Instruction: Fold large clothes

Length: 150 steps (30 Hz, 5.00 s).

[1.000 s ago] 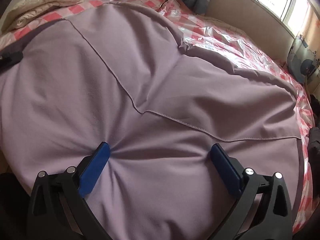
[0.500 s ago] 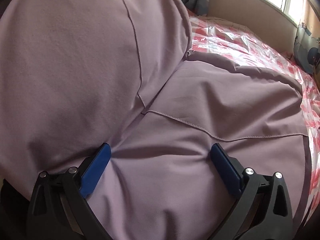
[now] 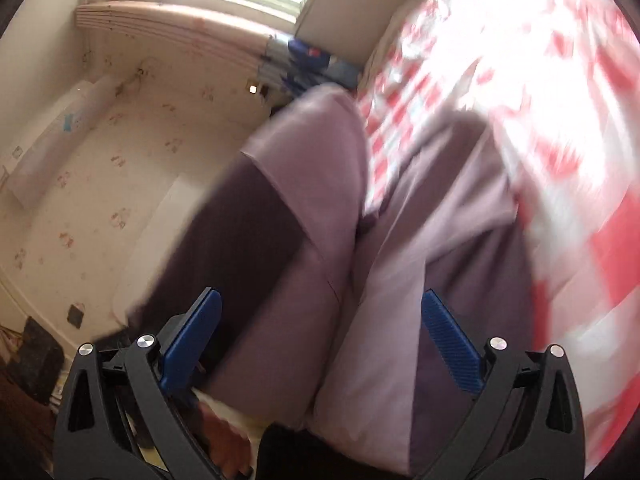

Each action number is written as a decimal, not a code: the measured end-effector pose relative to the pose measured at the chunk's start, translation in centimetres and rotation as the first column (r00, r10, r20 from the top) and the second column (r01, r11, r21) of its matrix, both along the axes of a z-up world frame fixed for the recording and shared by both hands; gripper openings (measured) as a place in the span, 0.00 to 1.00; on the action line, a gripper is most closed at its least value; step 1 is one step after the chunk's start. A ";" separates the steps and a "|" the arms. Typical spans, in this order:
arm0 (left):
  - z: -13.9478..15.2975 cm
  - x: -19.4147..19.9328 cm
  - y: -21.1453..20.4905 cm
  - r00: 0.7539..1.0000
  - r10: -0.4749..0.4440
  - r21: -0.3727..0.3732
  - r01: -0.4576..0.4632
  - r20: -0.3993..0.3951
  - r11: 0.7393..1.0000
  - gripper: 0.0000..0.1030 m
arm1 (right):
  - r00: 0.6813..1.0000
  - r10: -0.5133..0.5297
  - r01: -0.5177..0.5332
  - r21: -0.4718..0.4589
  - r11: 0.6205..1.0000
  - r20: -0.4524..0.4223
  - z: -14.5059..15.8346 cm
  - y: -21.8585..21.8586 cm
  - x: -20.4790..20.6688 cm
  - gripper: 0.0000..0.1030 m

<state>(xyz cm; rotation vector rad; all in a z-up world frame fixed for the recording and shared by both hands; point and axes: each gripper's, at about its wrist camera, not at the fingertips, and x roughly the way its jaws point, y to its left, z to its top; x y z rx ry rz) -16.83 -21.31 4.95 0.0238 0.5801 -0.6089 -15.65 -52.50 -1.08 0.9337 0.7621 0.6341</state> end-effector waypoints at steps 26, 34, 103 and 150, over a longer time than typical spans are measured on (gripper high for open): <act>-0.4 -5.3 -2.8 0.964 -0.243 0.248 0.263 -0.110 0.932 0.54 | 0.989 0.064 -0.135 -0.634 0.761 -0.134 -4.8 4.2 8.7 0.94; -0.2 -3.2 -3.1 0.995 -0.095 0.260 0.102 -0.039 0.960 0.59 | 0.996 0.054 -0.088 -0.592 0.801 -0.075 -6.3 2.8 7.9 0.94; -9.3 13.2 6.6 0.831 -0.058 -0.249 -0.098 -0.553 0.963 0.94 | 0.963 -0.245 0.263 -0.610 0.748 0.115 -6.4 2.7 6.9 0.94; -3.7 7.6 10.8 0.948 0.207 0.021 -0.208 -0.242 0.978 0.82 | 0.958 0.251 -0.211 0.253 0.944 -0.139 -10.6 6.5 9.2 0.95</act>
